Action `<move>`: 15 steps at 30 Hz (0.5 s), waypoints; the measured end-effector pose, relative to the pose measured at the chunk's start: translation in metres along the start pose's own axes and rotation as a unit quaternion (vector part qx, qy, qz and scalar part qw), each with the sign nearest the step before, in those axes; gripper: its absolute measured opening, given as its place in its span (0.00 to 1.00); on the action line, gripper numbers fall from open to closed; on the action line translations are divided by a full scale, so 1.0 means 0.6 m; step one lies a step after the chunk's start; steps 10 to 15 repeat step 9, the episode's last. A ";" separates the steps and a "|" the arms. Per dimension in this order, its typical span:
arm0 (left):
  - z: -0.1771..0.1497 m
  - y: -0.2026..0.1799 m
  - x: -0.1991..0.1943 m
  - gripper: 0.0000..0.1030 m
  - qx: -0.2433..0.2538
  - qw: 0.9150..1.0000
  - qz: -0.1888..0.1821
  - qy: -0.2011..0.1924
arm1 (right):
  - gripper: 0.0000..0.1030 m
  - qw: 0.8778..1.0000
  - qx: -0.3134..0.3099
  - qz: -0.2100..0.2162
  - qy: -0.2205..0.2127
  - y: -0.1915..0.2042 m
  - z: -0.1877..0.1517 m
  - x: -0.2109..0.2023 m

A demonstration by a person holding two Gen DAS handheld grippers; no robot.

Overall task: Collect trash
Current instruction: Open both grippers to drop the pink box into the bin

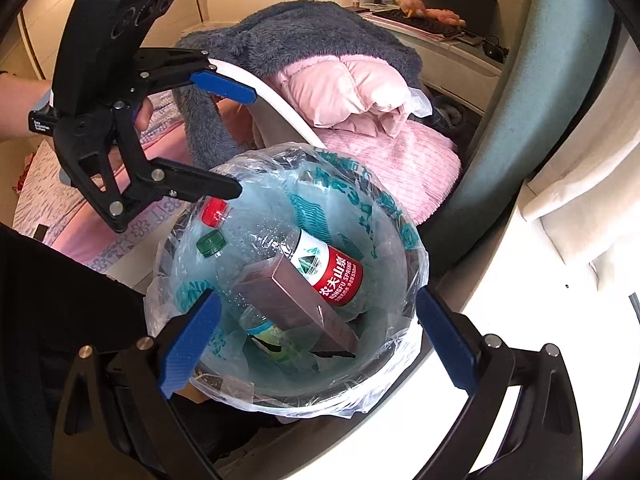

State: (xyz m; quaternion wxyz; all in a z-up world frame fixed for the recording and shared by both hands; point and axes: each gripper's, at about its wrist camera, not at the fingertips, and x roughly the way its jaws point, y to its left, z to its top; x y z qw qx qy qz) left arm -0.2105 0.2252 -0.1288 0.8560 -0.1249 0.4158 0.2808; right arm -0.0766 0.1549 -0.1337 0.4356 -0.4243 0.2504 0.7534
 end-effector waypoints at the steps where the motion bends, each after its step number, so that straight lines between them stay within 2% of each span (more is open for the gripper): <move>1: 0.001 0.001 -0.002 0.94 -0.001 1.000 -0.006 -0.002 | 0.92 1.000 0.004 -0.003 0.000 0.001 -0.001 0.000; 5: 0.007 0.003 -0.006 0.94 -0.020 0.999 -0.040 0.007 | 0.92 1.000 0.031 -0.002 -0.005 0.006 -0.002 -0.004; 9: 0.013 -0.002 -0.023 0.94 -0.021 1.000 -0.009 0.002 | 0.92 0.999 0.052 -0.014 -0.008 0.015 -0.003 -0.007; 15: 0.013 -0.002 -0.023 0.94 -0.021 1.000 -0.009 0.002 | 0.92 0.999 0.052 -0.014 -0.008 0.015 -0.003 -0.007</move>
